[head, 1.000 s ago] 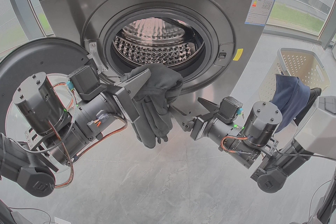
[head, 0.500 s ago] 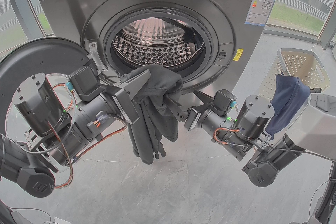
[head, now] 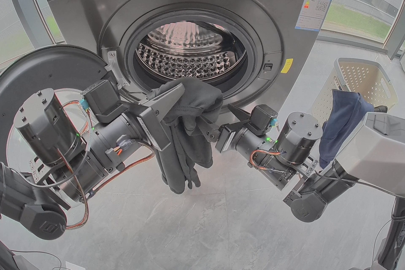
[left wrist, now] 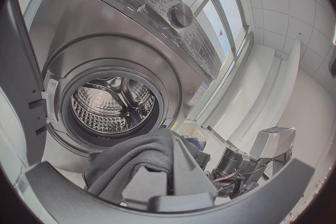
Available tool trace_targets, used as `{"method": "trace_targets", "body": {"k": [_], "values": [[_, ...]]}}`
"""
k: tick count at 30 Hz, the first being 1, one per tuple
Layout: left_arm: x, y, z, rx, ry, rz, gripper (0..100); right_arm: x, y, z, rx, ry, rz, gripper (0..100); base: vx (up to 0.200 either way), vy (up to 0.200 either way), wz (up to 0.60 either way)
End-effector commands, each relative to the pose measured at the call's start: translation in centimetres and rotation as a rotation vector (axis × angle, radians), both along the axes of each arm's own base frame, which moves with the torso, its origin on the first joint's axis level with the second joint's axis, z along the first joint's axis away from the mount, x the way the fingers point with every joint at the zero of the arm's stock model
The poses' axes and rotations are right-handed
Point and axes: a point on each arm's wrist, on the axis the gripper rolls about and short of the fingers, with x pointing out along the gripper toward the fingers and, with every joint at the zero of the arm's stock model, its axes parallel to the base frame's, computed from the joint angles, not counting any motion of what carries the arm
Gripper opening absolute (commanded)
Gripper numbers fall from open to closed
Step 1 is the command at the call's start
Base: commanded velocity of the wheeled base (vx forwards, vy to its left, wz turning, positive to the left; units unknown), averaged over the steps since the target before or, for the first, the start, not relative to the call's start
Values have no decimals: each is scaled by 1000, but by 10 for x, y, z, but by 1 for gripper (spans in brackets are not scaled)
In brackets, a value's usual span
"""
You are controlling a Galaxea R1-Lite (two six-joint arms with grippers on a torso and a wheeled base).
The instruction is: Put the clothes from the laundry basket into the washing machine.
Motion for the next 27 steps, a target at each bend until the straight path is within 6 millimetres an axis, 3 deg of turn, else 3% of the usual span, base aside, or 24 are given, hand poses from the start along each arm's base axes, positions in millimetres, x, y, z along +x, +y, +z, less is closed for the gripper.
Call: {"method": "trace_targets", "body": {"k": [1, 4, 12, 18, 27], "values": [[-1, -1, 0, -3, -3, -8, 0, 14, 5, -10, -12, -9, -7, 100, 0, 0, 0], [-2, -1, -2, 1, 2, -8, 0, 25, 0, -12, -11, -19, -24, 100, 0, 0, 0], [-1, 0, -3, 5, 4, -5, 0, 30, -1, 4, 23, -61, -28, 100, 0, 0, 0], [1, 0, -4, 7, 7, 1, 0, 26, -6, 11, 32, -75, -32, 100, 0, 0, 0], [1, 0, -3, 6, 6, 0, 0, 16, 4, 6, 8, -70, 12, 100, 0, 0, 0]]}}
